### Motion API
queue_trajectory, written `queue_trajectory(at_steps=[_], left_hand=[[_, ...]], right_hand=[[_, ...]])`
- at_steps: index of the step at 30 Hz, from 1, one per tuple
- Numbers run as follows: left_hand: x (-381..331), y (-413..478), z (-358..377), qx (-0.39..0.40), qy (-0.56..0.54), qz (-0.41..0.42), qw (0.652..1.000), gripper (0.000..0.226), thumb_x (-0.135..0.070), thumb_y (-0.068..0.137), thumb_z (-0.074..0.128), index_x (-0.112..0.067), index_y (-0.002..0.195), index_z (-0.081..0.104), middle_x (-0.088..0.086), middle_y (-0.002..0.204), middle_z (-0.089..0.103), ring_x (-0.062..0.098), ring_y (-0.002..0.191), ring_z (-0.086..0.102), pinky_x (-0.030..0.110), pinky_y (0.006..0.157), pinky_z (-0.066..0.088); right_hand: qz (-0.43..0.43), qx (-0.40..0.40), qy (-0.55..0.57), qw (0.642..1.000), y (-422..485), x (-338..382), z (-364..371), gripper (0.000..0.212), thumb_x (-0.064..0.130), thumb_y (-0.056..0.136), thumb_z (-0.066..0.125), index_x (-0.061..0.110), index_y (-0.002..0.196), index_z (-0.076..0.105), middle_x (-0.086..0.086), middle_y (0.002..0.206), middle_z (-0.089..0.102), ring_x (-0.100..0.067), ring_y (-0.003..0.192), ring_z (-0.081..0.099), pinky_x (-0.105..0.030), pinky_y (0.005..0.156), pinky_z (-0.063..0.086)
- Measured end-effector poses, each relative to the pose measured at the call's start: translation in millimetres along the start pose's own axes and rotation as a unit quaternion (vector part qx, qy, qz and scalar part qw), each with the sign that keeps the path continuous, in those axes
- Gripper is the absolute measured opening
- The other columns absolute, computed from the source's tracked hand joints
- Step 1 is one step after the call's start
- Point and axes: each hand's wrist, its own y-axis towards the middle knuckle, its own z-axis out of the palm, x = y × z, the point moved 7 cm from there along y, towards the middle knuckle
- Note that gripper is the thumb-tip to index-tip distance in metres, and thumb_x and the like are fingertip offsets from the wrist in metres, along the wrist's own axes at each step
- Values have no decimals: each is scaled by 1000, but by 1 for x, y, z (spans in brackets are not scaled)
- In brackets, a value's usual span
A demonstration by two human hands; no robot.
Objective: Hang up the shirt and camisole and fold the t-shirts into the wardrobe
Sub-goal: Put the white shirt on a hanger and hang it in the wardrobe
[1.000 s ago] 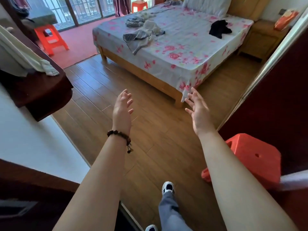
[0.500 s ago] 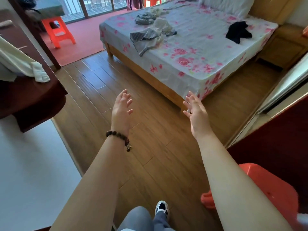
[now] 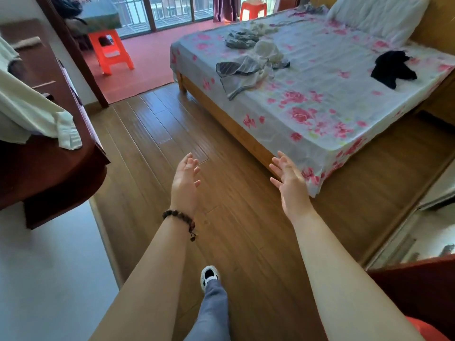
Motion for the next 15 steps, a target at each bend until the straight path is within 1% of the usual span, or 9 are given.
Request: queue_trajectory(at_steps=[2,5,7,10,15], left_hand=[[-3,39,-2,-6,0,-6,1000,51,-47,95,38,-25,140,44,-5,133,54,10,120,53,43,104,44],[-16,96,-4,-10,-1,-7,1000,44,-39,100,37,-23,141,43,-3,134,53,11,121,52,44,104,43],[-27,128,-6,-7,-1,-10,1000,44,-38,101,36,-22,141,42,-2,136,52,12,123,50,43,105,43],[-41,171,-5,-2,-2,-6,1000,44,-38,101,35,-21,142,42,-1,137,51,12,124,50,44,105,42],[-54,226,4,4,6,-4,1000,44,-39,102,35,-21,141,42,-2,136,52,12,122,51,43,104,43]], right_hand=[[3,2,-5,1000,35,2,20,35,53,95,36,41,126,46,10,136,49,-8,123,49,-42,109,38],[4,4,-16,1000,88,11,50,38,51,97,34,37,131,45,10,137,49,-8,122,49,-41,109,38],[5,3,-12,1000,116,19,66,38,50,97,34,36,131,45,9,136,49,-8,122,49,-42,109,38],[1,1,-3,1000,151,29,88,35,49,97,35,37,128,46,7,136,50,-9,122,49,-42,108,39],[17,-3,9,1000,204,30,110,38,44,100,35,30,133,46,5,136,50,-10,122,50,-42,108,40]])
